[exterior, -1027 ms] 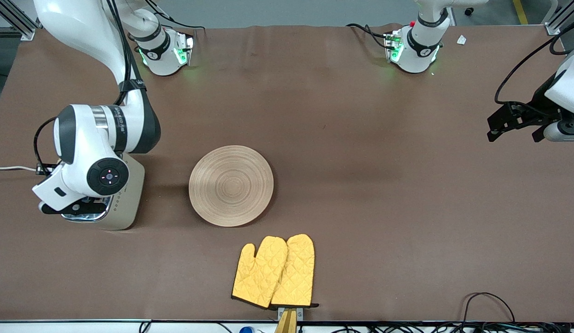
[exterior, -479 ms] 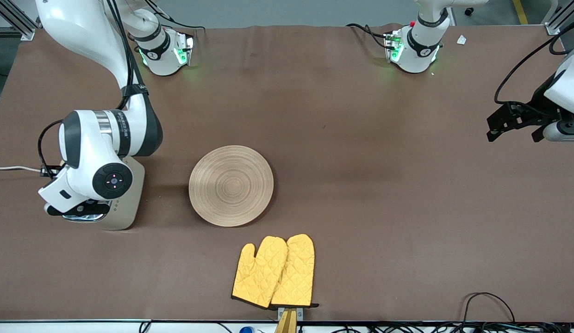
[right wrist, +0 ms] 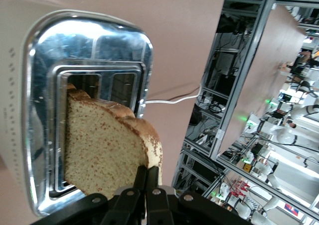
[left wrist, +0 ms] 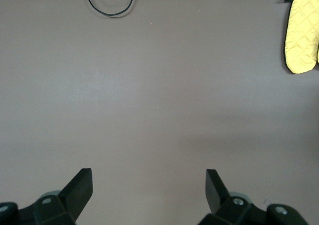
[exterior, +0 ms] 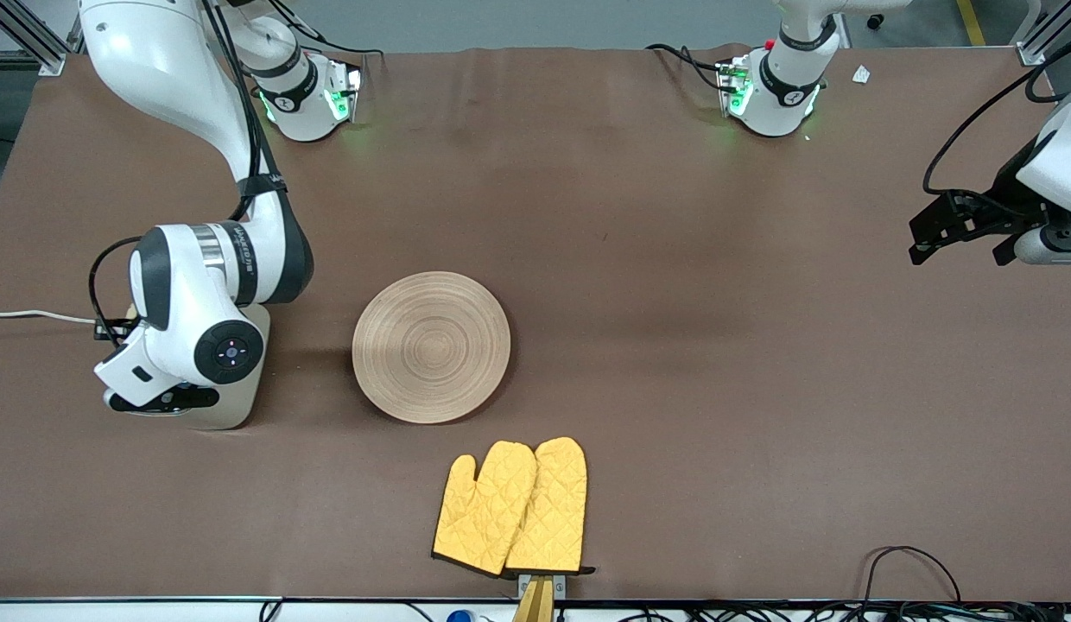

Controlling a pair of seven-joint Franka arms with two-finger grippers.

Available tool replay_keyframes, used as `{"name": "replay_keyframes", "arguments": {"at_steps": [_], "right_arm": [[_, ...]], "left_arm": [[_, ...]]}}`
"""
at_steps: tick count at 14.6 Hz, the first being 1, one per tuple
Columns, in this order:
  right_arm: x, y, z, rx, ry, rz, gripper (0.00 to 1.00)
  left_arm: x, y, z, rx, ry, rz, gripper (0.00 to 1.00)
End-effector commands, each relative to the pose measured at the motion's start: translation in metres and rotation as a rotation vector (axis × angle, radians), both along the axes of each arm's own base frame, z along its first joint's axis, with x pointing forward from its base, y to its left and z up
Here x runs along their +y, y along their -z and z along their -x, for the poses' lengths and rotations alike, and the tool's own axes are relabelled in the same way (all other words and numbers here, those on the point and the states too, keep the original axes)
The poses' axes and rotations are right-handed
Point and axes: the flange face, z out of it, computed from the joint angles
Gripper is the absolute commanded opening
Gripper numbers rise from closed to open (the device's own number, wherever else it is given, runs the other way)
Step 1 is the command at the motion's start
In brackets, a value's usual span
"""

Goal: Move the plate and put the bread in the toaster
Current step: 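Lower the bread into the toaster slot with the right gripper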

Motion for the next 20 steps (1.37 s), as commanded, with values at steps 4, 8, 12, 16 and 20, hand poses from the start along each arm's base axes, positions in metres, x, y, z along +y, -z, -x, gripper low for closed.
{"name": "replay_keyframes", "arguments": {"at_steps": [4, 8, 12, 16, 20], "right_arm": [[0.0, 0.018, -0.003, -0.005, 0.014, -0.034, 0.01], [-0.004, 0.038, -0.007, -0.008, 0.029, -0.072, 0.05], [0.001, 0.039, -0.008, -0.01, 0.014, -0.068, 0.55], [0.014, 0.011, -0.013, -0.048, -0.013, -0.088, 0.99], [0.045, -0.029, -0.009, -0.063, 0.011, -0.114, 1.0]], "left_arm": [[-0.002, -0.002, 0.002, -0.006, -0.013, -0.004, 1.0], [-0.002, -0.001, 0.002, -0.004, -0.014, -0.005, 1.0], [-0.002, -0.001, 0.002, -0.004, -0.014, -0.005, 1.0], [-0.002, -0.001, 0.002, -0.004, -0.013, -0.005, 1.0], [-0.002, -0.001, 0.002, -0.005, -0.013, -0.006, 1.0]]}}
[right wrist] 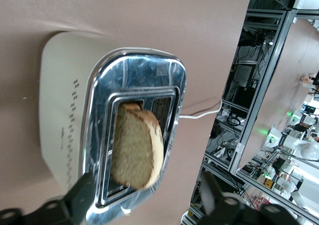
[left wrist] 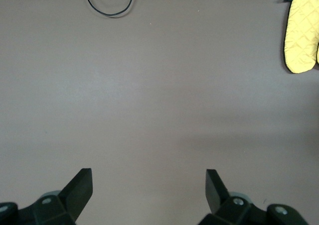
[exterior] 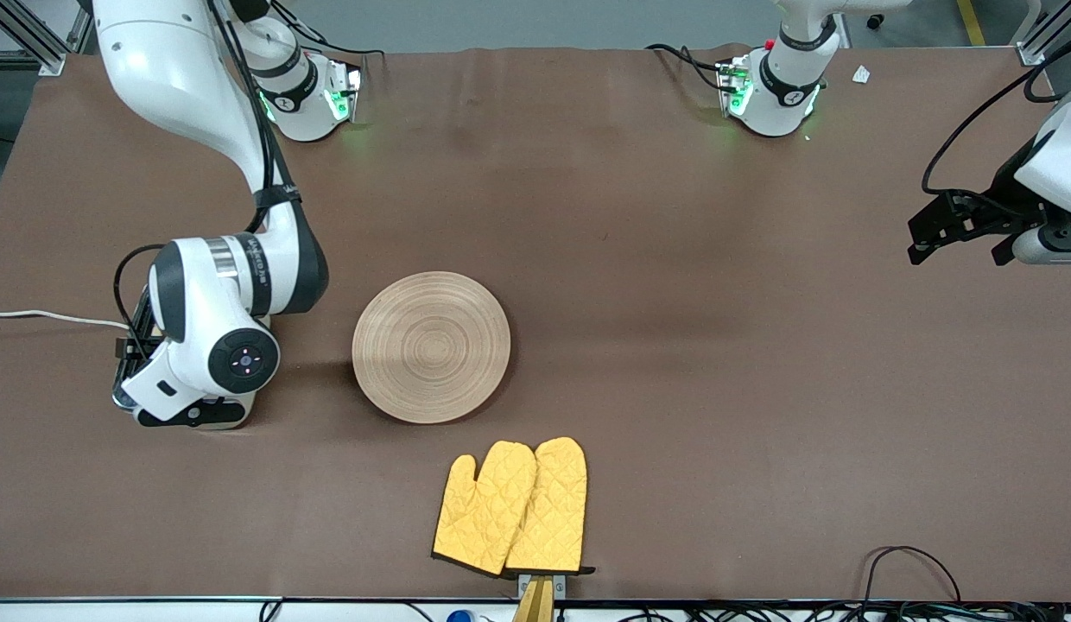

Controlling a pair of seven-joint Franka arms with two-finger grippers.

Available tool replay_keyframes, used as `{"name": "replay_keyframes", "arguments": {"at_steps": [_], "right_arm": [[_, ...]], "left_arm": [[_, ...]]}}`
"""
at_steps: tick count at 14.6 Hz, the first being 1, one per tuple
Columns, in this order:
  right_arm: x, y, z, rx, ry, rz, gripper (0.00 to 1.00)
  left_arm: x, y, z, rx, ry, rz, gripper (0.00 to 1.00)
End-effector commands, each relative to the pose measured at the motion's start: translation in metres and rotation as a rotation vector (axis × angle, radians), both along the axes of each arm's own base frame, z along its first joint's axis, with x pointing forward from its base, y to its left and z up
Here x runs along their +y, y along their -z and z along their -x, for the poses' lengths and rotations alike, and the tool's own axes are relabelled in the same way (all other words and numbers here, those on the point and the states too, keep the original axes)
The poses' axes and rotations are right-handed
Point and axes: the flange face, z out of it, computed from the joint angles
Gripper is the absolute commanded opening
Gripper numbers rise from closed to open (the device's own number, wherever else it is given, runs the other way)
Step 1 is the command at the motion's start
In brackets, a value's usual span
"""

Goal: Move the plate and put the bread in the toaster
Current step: 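Open the right gripper and raise it away from the toaster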

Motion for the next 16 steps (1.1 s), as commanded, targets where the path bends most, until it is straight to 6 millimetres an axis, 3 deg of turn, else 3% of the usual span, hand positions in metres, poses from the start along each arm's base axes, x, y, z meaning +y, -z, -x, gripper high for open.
{"name": "replay_keyframes", "arguments": {"at_steps": [1, 2, 4, 6, 8, 11, 12, 14, 16], "right_arm": [[0.013, -0.035, 0.007, 0.002, 0.052, -0.064, 1.0], [0.012, -0.045, 0.01, 0.005, 0.076, -0.076, 1.0], [-0.003, -0.105, 0.024, -0.065, 0.143, -0.238, 1.0], [-0.039, -0.152, 0.038, -0.117, 0.222, -0.393, 1.0], [-0.071, -0.181, 0.055, -0.145, 0.272, -0.513, 1.0], [-0.107, -0.223, 0.075, -0.192, 0.275, -0.599, 1.0], [-0.128, -0.234, 0.081, -0.195, 0.265, -0.657, 1.0], [-0.17, -0.242, 0.098, -0.202, 0.251, -0.745, 1.0], [-0.188, -0.246, 0.123, -0.214, 0.2, -0.781, 1.0]], "left_arm": [[-0.001, -0.001, 0.002, -0.006, -0.016, -0.006, 1.0], [-0.001, -0.001, 0.002, -0.008, -0.016, -0.005, 1.0], [-0.001, -0.001, 0.002, -0.006, -0.018, -0.004, 1.0], [0.0, -0.001, 0.001, -0.009, -0.019, -0.004, 1.0], [0.0, -0.001, 0.001, -0.009, -0.019, -0.004, 1.0], [0.002, 0.0, 0.001, -0.01, -0.021, -0.008, 1.0], [0.002, 0.0, 0.001, -0.01, -0.021, -0.01, 1.0], [0.003, 0.0, 0.001, -0.01, -0.022, -0.01, 1.0], [0.003, -0.001, 0.001, -0.012, -0.021, -0.01, 1.0]]}}
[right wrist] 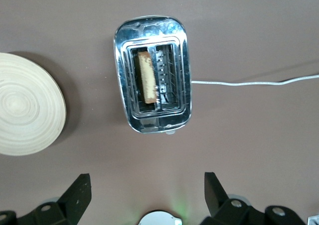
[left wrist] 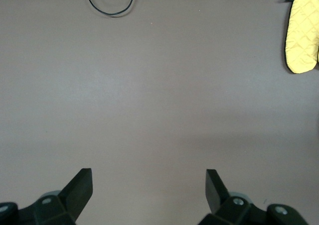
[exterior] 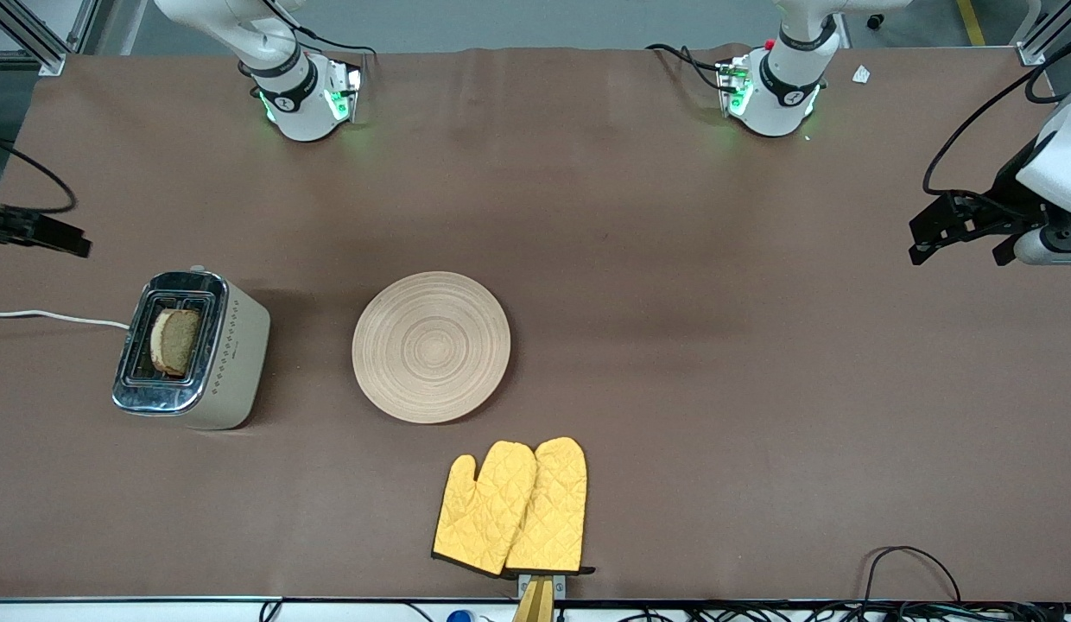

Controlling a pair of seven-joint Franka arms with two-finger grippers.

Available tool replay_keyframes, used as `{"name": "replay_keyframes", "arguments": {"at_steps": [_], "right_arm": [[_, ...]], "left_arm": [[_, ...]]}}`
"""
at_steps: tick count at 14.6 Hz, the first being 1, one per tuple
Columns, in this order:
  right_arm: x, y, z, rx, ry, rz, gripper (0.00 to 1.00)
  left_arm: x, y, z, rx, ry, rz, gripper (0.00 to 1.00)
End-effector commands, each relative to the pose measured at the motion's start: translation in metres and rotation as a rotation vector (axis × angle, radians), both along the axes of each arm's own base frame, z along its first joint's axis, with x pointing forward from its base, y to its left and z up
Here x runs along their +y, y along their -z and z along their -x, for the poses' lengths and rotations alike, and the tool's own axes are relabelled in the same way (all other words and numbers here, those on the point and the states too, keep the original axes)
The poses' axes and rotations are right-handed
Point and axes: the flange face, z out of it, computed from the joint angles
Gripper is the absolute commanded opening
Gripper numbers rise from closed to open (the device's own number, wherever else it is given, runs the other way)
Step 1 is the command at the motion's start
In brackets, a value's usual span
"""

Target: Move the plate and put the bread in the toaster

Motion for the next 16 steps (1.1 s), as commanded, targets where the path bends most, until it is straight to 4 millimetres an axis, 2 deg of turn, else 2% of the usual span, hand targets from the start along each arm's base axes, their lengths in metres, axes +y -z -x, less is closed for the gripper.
{"name": "replay_keyframes", "arguments": {"at_steps": [1, 5, 12, 16], "right_arm": [[-0.018, -0.001, 0.042, -0.044, -0.042, -0.072, 1.0], [-0.016, 0.005, 0.065, -0.086, -0.051, -0.09, 1.0], [0.006, 0.003, 0.061, -0.099, -0.096, -0.09, 1.0], [0.01, 0.0, 0.06, -0.105, -0.102, -0.088, 1.0]], "left_arm": [[0.001, -0.001, 0.001, -0.013, -0.018, -0.008, 1.0], [0.0, -0.001, 0.0, -0.02, -0.017, -0.007, 1.0], [0.002, 0.0, -0.003, -0.022, -0.018, -0.011, 1.0], [0.002, 0.0, -0.003, -0.023, -0.009, -0.015, 1.0]]}}
